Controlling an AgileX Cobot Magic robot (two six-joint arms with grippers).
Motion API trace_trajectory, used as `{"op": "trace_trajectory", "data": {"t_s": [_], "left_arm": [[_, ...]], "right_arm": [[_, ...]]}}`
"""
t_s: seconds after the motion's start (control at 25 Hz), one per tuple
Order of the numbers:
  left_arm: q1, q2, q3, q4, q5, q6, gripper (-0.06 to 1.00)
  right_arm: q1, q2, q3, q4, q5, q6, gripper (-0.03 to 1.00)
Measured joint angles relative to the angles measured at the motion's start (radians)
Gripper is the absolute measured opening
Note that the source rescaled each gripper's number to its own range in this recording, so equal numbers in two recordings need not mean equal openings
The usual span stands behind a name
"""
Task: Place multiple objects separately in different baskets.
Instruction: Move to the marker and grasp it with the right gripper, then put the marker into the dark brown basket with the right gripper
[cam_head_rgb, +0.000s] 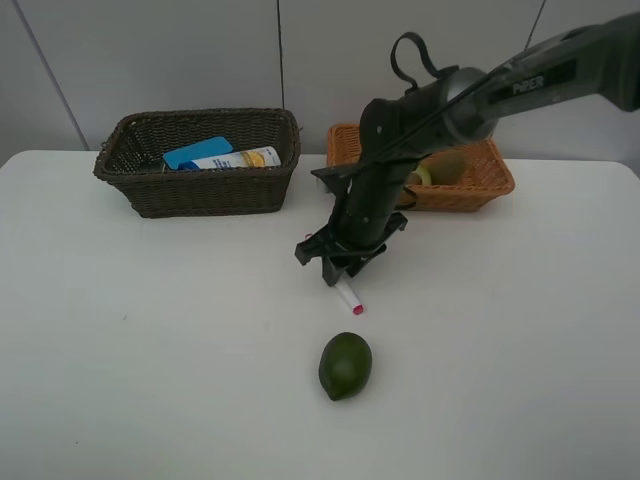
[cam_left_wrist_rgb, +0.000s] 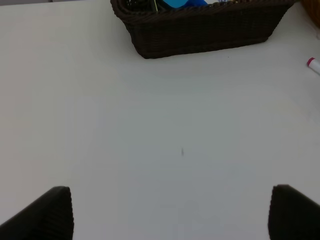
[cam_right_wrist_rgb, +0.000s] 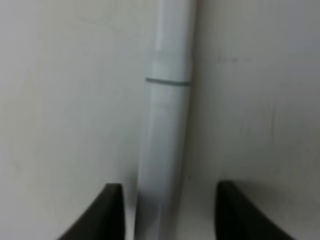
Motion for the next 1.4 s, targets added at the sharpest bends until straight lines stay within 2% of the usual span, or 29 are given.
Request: {"op": "trace_trajectory", "data": {"t_s": [0.04,0.4,0.64,0.84,0.92,0.96,1.08,1.16,1.4], "left_arm": [[0.000,0.000,0.000,0.000,0.000,0.000,1.00],[0.000,0.000,0.000,0.000,0.000,0.000,1.00],[0.000,0.000,0.000,0.000,0.000,0.000,1.00],[0.000,0.000,0.000,0.000,0.000,0.000,1.00],[0.000,0.000,0.000,0.000,0.000,0.000,1.00],[0.000,0.000,0.000,0.000,0.000,0.000,1.00],[0.000,0.000,0.000,0.000,0.000,0.000,1.00],[0.000,0.000,0.000,0.000,0.000,0.000,1.00],[0.000,0.000,0.000,0.000,0.000,0.000,1.00]], "right_arm": [[0.000,0.000,0.000,0.001,0.000,0.000,0.00],[0.000,-0.041,0.010,0.004,0.029,-0.017,0.00],[0.000,-0.259,0.011,-0.002,0.037,-0.026,0.00],[0.000,-0.387,0.011,-0.003,-0.027,-0.026,0.00],[0.000,-0.423,0.011,0.000,-0.095,-0.026,0.00],[0.000,-0.436,0.011,-0.001,-0.181,-0.026,0.00],[0.000,-0.422,0.011,-0.004,-0.320,-0.026,0.00],[0.000,-0.393,0.011,-0.004,-0.467,-0.026,0.00],[0.000,-0.249,0.011,0.011,-1.038,-0.026,0.00]]}}
